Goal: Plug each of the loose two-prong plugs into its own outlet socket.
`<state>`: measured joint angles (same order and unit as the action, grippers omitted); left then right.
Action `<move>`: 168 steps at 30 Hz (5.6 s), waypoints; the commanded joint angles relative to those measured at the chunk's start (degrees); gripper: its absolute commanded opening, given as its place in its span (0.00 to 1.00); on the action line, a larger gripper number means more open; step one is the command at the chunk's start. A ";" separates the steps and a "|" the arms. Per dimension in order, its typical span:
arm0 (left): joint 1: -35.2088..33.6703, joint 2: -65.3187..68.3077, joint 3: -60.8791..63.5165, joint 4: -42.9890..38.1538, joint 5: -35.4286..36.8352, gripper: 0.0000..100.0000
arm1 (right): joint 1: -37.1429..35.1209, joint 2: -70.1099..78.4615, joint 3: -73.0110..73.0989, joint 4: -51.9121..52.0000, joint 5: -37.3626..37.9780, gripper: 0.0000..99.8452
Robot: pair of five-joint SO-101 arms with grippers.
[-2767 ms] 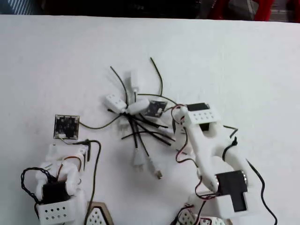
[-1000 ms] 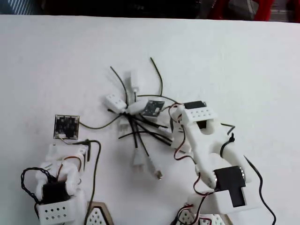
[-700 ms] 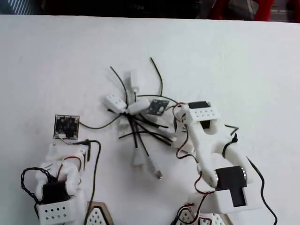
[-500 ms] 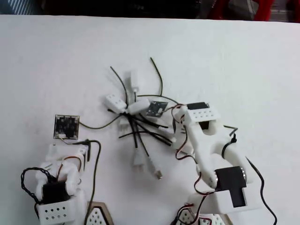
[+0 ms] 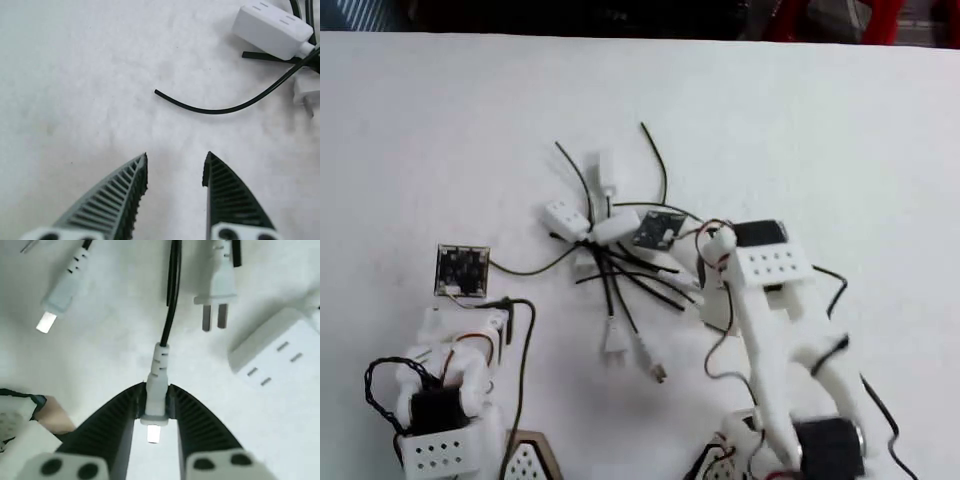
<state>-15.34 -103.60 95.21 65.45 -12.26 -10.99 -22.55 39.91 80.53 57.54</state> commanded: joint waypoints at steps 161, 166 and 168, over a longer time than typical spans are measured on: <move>29.14 52.09 -27.78 -9.05 -18.20 0.03 | -13.05 -51.74 43.78 -61.41 -58.37 0.02; 26.68 52.09 -24.26 -12.66 -18.20 0.11 | -13.14 -51.74 43.87 -61.41 -58.37 0.02; 25.19 52.09 -24.18 -12.66 -18.20 0.20 | -13.14 -51.74 43.87 -61.41 -58.37 0.02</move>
<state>12.44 -49.71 70.95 54.73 -31.25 -23.91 -73.80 84.13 19.08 -1.45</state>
